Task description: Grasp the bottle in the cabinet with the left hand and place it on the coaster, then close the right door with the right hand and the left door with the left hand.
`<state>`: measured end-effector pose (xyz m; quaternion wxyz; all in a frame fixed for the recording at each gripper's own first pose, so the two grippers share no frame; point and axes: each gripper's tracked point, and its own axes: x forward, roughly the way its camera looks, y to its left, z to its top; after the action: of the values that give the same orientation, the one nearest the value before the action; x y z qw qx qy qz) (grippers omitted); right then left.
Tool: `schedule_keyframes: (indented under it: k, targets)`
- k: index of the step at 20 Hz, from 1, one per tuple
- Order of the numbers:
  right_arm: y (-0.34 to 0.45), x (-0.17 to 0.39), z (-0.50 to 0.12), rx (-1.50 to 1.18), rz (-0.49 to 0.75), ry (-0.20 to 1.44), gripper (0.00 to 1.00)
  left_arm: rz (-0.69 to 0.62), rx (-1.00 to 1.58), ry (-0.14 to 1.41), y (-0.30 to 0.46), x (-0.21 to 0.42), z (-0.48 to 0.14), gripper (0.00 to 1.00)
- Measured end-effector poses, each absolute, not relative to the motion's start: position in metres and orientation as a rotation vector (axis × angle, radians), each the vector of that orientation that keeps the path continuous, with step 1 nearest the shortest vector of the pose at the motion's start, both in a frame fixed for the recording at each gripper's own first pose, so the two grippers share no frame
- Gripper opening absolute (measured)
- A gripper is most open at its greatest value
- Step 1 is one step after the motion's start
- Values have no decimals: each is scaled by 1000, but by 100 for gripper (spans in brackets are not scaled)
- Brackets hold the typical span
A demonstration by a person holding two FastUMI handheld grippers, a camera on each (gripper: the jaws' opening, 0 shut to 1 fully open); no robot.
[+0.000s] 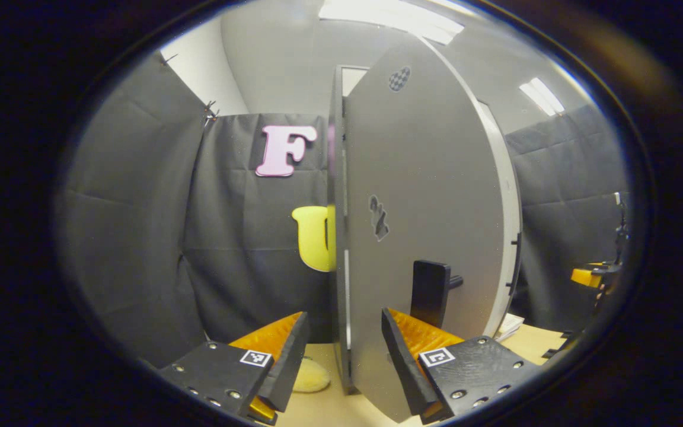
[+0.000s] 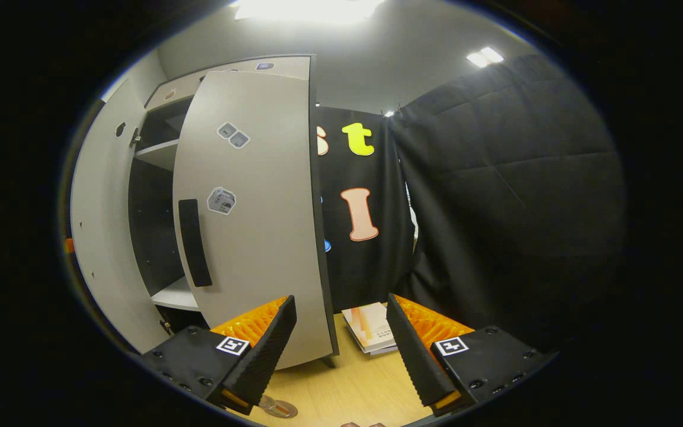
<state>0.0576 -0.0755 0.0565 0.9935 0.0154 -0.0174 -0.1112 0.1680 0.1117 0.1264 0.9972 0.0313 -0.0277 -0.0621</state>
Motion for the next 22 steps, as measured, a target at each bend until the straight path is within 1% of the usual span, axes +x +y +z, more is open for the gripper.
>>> schedule_keyframes:
  k: [2,5,7,8,9,13,14,15,18,19,22]
  targets:
    - [-77,53,50,34,-229,-28,98,-125,45,-52,91,175,124,75]
    - [-86,43,48,28,-256,-20,98,-97,-4,-7,67,191,108,75]
    - [-93,35,45,25,-278,-19,98,-138,-48,5,46,196,99,75]
    - [-97,30,46,25,-290,-19,98,-157,-60,1,36,196,98,78]
    - [-102,27,45,26,-304,-19,98,-158,-56,-5,32,195,98,81]
    - [-108,16,41,42,-329,-16,99,-127,-9,-47,40,184,103,80]
    - [-105,16,41,41,-323,-20,99,-116,-7,-49,44,180,101,80]
    - [-102,19,41,39,-313,-21,99,-95,-7,-40,50,177,96,75]
    - [-87,28,42,39,-264,-14,99,-45,-14,-14,67,163,82,75]
    - [-80,31,43,40,-244,-15,100,-33,-18,-10,71,157,79,80]
    - [-66,41,50,33,-198,-26,99,16,-9,-26,87,136,76,80]
